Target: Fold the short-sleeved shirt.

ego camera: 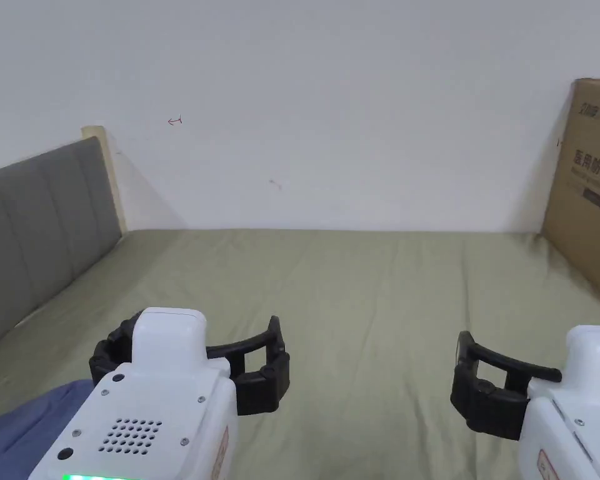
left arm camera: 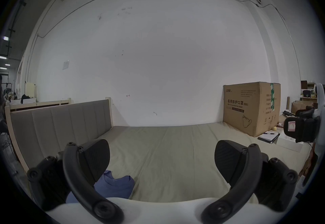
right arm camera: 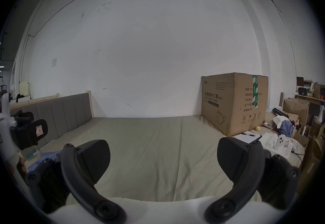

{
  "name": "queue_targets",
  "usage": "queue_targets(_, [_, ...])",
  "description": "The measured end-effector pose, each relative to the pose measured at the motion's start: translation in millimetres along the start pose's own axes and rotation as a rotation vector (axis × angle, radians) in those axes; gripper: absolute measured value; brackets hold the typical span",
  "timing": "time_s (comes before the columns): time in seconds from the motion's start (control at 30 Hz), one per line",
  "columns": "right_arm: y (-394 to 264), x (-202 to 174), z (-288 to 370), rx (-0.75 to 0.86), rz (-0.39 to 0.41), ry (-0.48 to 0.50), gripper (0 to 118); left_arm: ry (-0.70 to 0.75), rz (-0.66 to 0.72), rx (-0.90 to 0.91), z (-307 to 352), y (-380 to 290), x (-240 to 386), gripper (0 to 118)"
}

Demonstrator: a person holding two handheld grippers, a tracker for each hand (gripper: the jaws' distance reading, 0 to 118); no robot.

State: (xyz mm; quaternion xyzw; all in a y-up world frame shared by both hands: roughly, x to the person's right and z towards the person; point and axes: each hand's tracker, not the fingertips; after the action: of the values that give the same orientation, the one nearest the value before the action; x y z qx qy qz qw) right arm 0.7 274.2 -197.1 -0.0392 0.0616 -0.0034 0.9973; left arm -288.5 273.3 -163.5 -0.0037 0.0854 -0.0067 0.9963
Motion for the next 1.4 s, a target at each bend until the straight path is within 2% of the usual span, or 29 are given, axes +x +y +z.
queue_targets(0.2, [-3.9,-1.0,-3.8,0.004,-0.001,-0.009,118,-0.022,0.013,-0.020,-2.1,-1.8,1.7,116])
queue_targets(0.27, [-5.5,-3.3,-5.4,-0.002,0.026,-0.029,118,-0.022,0.020,-0.025,-3.2,-3.0,-0.1,116])
queue_targets(0.37, [-3.2,-21.0,-3.9,0.054,0.254,-0.105,118,-0.055,0.304,0.041,3.2,-5.3,-15.8,116])
queue_targets(0.47, [-9.0,-53.2,-2.8,0.097,0.605,-0.175,118,-0.040,0.628,0.070,4.0,-22.8,-37.0,116])
queue_targets(0.5, [-15.5,-63.7,-2.3,0.118,0.719,-0.180,118,-0.039,0.738,0.068,4.3,-31.7,-42.9,116])
queue_targets(0.53, [-22.2,-74.3,-2.0,0.130,0.808,-0.166,118,-0.012,0.792,0.047,4.2,-40.5,-47.3,116])
queue_targets(0.57, [-29.5,-82.6,-1.6,0.126,0.883,-0.140,118,0.011,0.837,0.027,3.4,-44.4,-45.7,117])
queue_targets(0.63, [-41.3,-92.1,-1.9,0.121,0.930,-0.109,118,0.076,0.843,-0.023,2.4,-53.7,-49.0,117])
queue_targets(0.67, [-43.1,-93.6,-1.6,0.103,0.901,-0.095,118,0.094,0.829,-0.032,1.9,-56.1,-49.9,117])
queue_targets(0.73, [-39.7,-90.9,-1.2,0.070,0.779,-0.031,118,0.097,0.750,-0.042,4.3,-47.0,-43.2,117])
queue_targets(0.8, [-29.7,-82.0,-2.9,0.056,0.654,-0.028,118,0.100,0.676,-0.027,4.0,-36.7,-41.3,117])
queue_targets(0.9, [-14.9,-62.8,-2.3,0.075,0.436,-0.032,118,0.085,0.433,-0.006,2.0,-15.5,-26.7,117])
queue_targets(1.03, [-8.9,-24.8,-4.6,0.033,0.023,-0.004,118,0.006,0.109,-0.004,-6.1,-8.8,-1.6,117])
queue_targets(1.1, [-14.1,-8.9,-7.3,0.002,-0.111,-0.032,118,-0.030,-0.059,-0.027,-7.0,-8.7,17.1,117])
queue_targets(1.17, [-22.2,4.4,-11.6,-0.041,-0.209,-0.063,118,-0.029,-0.194,-0.049,-7.9,-14.9,31.4,117])
queue_targets(1.2, [-26.5,9.3,-14.0,-0.062,-0.229,-0.066,118,-0.018,-0.233,-0.057,-7.8,-19.2,35.8,117])
queue_targets(1.27, [-31.2,14.7,-15.5,-0.069,-0.210,-0.070,118,-0.025,-0.224,-0.075,-6.1,-24.4,38.6,117])
queue_targets(1.4, [-30.4,8.7,-12.9,-0.039,-0.070,-0.101,118,-0.028,-0.101,-0.080,-5.8,-28.1,28.5,117])
